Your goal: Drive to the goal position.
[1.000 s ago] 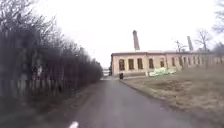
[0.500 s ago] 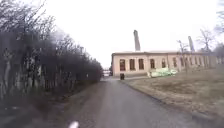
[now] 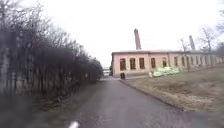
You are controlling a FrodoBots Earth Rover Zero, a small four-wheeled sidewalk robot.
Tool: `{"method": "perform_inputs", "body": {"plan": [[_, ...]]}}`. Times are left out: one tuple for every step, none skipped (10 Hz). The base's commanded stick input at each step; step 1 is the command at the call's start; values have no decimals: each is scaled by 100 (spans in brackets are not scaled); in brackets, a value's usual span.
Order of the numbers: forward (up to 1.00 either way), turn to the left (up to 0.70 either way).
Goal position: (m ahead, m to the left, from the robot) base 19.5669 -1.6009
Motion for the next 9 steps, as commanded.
{"method": "perform_inputs", "body": {"plan": [[100,0],[100,0],[100,0],[100,0],[100,0],[100,0],[100,0],[100,0],[100,0]]}}
